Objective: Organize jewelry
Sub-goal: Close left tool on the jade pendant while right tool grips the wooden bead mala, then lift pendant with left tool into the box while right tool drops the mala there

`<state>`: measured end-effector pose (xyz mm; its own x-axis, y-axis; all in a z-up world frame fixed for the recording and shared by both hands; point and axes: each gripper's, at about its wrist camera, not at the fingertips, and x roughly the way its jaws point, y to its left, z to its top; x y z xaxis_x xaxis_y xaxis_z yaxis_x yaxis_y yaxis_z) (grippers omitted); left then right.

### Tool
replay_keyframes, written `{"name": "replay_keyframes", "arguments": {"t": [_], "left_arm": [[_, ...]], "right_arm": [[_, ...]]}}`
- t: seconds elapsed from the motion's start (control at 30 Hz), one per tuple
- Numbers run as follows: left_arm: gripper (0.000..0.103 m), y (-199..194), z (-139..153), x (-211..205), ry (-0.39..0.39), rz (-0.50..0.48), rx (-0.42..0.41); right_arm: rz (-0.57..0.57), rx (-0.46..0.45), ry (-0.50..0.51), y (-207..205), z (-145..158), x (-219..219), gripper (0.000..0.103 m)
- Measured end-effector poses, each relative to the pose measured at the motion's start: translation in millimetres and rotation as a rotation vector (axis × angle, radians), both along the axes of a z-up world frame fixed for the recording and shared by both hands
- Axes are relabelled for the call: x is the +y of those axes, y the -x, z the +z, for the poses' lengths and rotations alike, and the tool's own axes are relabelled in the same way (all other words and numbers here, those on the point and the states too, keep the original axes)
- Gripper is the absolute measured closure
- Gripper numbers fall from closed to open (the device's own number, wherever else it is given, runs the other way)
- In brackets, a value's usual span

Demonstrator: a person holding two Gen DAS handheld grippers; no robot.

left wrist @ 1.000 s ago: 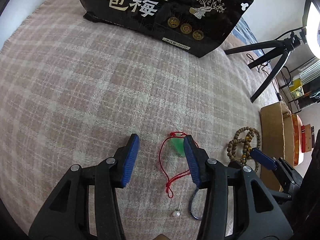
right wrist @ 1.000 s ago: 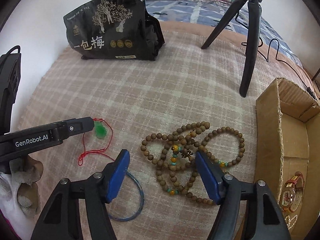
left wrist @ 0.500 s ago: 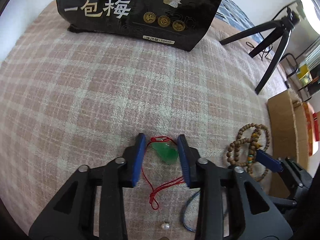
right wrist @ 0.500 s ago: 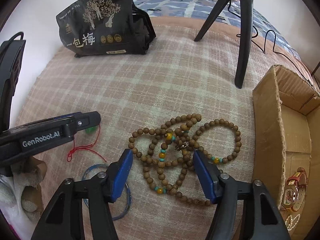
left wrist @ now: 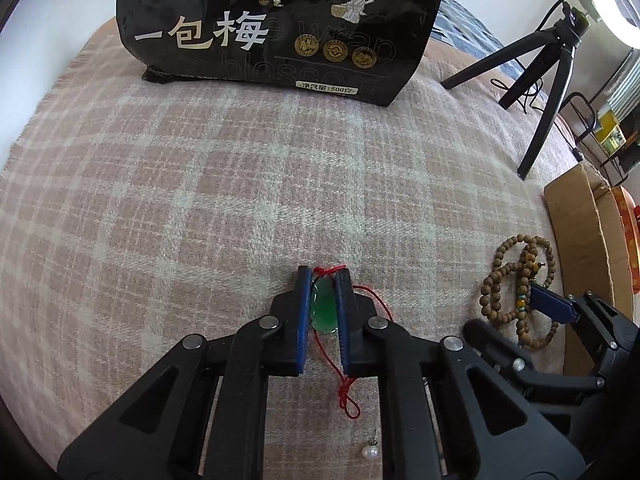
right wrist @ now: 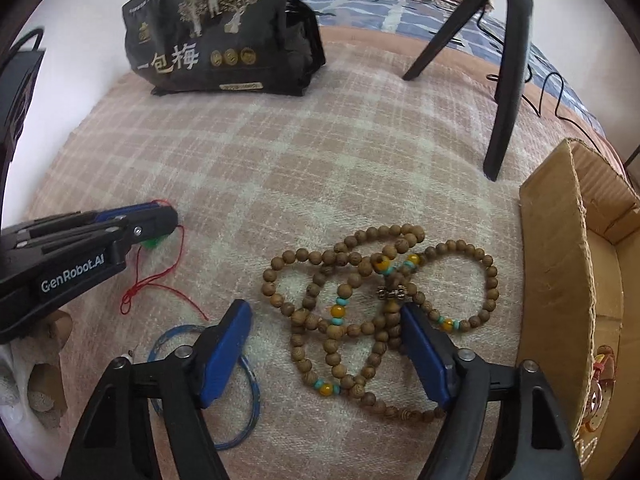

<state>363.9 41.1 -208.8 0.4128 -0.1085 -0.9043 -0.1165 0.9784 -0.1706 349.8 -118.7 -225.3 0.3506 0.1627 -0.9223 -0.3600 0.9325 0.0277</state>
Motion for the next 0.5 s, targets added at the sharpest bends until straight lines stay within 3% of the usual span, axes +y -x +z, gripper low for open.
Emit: {"name": "replay_keyframes", "arguments": {"t": [0.17, 0.23, 0.5], "left_arm": [[0.093, -0.3, 1.7, 4.7, 0.028, 0.008, 0.003], [0.093, -3.1, 0.8, 9.7, 0.04, 0.016, 0.004], [0.093, 5.0, 15.8, 50.0, 0.076, 0.06, -0.023]], "right_arm": [[-0.017, -0.016, -0.006, -4.5, 3.0, -11.0, 0.073], [-0.032, -0.018, -0.024, -7.1, 4.0, -16.6, 0.085], [-0.064, -0.016, -0.122, -5.0, 14.9, -23.9, 0.092]]}}
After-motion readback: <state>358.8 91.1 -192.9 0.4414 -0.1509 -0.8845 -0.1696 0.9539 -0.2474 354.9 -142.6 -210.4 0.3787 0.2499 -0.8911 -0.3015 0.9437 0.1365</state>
